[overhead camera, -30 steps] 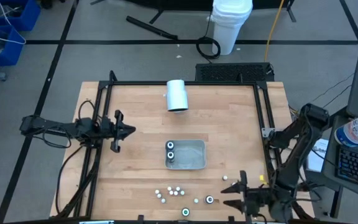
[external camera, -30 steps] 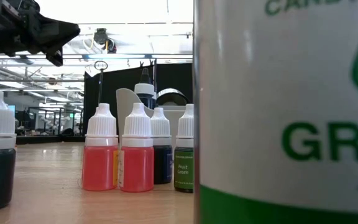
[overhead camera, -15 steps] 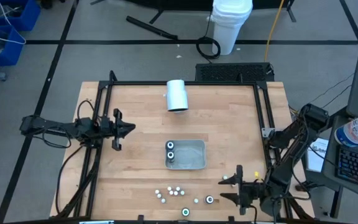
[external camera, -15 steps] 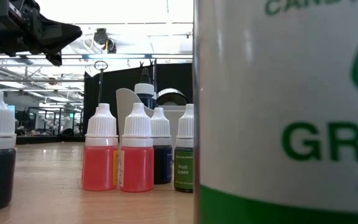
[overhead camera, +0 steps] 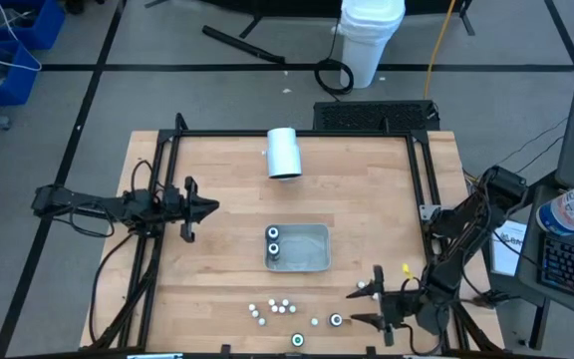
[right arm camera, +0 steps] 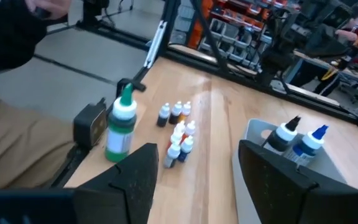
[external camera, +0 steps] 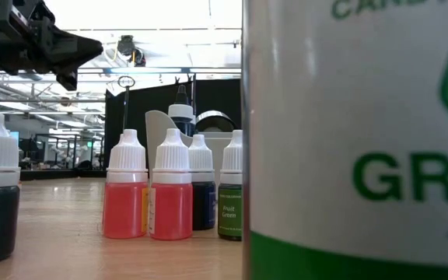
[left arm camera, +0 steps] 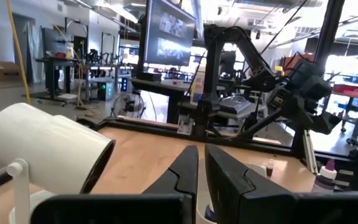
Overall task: Pick & Place food coloring
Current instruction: Put the large purple food coloring bottle into the gray bin
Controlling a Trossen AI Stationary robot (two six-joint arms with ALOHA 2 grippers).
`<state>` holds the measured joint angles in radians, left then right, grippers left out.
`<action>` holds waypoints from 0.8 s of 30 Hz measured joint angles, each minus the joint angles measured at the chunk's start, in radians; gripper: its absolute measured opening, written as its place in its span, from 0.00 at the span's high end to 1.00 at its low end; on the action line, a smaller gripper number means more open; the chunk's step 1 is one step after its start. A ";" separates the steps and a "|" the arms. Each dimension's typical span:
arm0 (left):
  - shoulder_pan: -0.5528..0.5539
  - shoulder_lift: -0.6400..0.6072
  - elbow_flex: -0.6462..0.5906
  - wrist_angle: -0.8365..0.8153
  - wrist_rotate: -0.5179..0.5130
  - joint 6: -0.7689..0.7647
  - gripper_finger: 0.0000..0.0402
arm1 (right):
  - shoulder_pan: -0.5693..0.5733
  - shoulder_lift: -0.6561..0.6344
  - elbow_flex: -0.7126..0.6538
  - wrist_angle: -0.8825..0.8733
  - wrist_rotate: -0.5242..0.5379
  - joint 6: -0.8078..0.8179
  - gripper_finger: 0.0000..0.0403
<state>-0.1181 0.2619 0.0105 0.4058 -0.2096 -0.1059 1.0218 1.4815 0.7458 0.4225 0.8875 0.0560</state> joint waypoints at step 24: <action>0.000 0.000 0.000 0.017 -0.001 0.235 0.91 | -0.081 -0.045 -0.100 0.103 -0.054 -0.123 0.20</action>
<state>-0.1181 0.2619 0.0105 0.4232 -0.2108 0.1291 0.9408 1.4364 0.6462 0.5251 0.8331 -0.0675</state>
